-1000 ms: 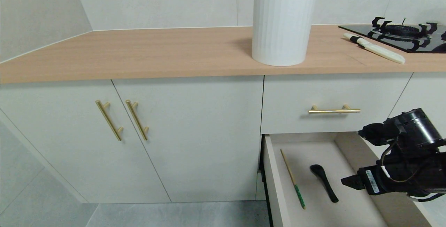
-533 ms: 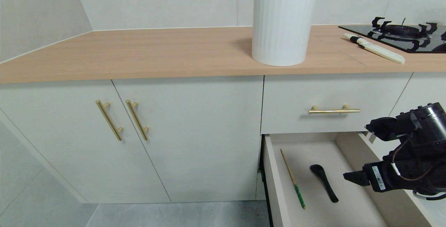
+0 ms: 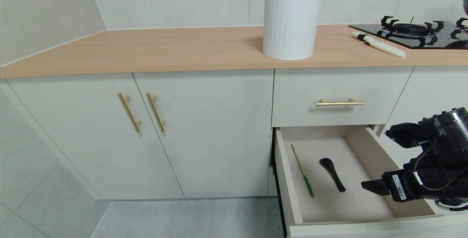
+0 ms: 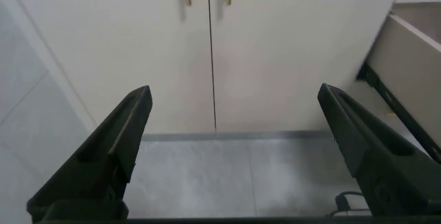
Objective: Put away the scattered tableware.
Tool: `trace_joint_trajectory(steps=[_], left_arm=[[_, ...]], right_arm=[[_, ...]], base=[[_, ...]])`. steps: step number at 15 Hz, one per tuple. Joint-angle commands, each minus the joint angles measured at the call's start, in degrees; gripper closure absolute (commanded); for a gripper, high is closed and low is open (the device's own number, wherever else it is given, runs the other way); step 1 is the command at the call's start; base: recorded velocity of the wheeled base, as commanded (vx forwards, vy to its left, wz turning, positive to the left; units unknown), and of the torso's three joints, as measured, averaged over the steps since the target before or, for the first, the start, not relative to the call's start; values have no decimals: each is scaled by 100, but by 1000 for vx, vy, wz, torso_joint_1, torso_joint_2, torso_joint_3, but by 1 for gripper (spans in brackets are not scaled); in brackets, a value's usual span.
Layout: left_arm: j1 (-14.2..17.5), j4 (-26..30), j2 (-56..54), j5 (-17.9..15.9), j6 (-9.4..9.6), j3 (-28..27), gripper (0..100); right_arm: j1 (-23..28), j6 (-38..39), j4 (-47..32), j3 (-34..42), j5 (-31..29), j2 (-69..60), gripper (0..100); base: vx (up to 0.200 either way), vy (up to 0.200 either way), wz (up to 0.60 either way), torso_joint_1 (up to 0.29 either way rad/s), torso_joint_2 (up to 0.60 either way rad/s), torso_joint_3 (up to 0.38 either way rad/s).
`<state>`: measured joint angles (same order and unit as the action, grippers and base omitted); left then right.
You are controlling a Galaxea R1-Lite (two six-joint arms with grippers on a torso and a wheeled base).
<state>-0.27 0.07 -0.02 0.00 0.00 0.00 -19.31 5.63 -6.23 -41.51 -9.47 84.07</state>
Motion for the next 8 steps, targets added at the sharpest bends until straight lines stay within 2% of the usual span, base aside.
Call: trace_joint_trajectory(steps=[1,2,5,8], left_arm=[[0,1,2,0,0,0,0],[0,1,2,0,0,0,0],[0,1,2,0,0,0,0],[0,1,2,0,0,0,0]], right_arm=[[-11,-1,-1,2,-2,-4,0],[-11,-1,-1,11,-2,5,0],[-117,-1,-1,38,-2,-22,0],[-486,8,-1,196,-2,-22,0]], base=[[-200,0,0,-7,-2,-7],[-200,0,0,12,2,2],[0,0,0,0,0,0],[0,0,0,0,0,0]])
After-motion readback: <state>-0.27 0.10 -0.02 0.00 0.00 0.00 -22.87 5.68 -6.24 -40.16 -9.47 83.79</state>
